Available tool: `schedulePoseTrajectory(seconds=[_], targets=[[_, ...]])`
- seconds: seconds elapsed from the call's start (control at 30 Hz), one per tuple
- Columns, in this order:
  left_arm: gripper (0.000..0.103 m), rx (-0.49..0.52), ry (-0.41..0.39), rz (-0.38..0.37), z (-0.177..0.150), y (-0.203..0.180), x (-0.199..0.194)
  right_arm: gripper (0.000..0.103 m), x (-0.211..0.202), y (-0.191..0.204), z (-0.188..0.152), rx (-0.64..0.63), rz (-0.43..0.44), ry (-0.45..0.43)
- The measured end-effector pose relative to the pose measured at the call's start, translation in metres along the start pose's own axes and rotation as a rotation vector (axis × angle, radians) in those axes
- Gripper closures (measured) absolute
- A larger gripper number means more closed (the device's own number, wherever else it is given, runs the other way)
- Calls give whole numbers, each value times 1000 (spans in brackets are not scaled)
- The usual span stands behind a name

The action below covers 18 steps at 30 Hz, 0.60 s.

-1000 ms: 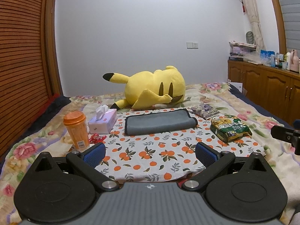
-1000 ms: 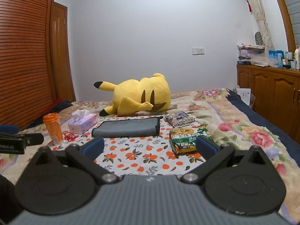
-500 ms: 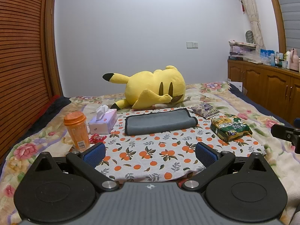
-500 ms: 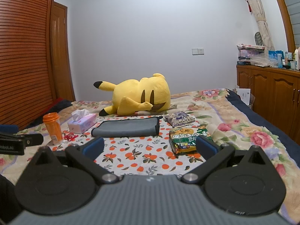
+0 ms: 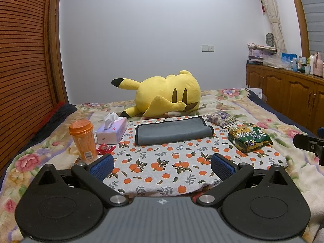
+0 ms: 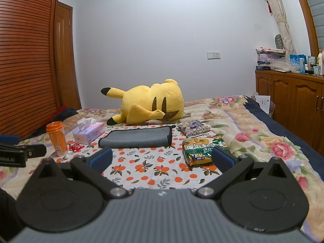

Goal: Fold towel

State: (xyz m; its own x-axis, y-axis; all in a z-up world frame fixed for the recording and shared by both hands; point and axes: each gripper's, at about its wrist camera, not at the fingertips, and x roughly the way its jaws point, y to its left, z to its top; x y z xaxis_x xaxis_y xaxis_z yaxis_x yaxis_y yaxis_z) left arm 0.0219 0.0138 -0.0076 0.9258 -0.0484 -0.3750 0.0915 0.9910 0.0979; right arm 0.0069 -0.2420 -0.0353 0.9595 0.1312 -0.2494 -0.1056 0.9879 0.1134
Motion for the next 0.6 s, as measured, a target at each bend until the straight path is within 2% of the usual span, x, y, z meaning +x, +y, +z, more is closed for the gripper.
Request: schedulePoseTrajectory(seconds=[0.6], targets=[[0, 0, 0, 0, 0, -1, 0, 0, 0, -1, -1, 2, -2, 0]])
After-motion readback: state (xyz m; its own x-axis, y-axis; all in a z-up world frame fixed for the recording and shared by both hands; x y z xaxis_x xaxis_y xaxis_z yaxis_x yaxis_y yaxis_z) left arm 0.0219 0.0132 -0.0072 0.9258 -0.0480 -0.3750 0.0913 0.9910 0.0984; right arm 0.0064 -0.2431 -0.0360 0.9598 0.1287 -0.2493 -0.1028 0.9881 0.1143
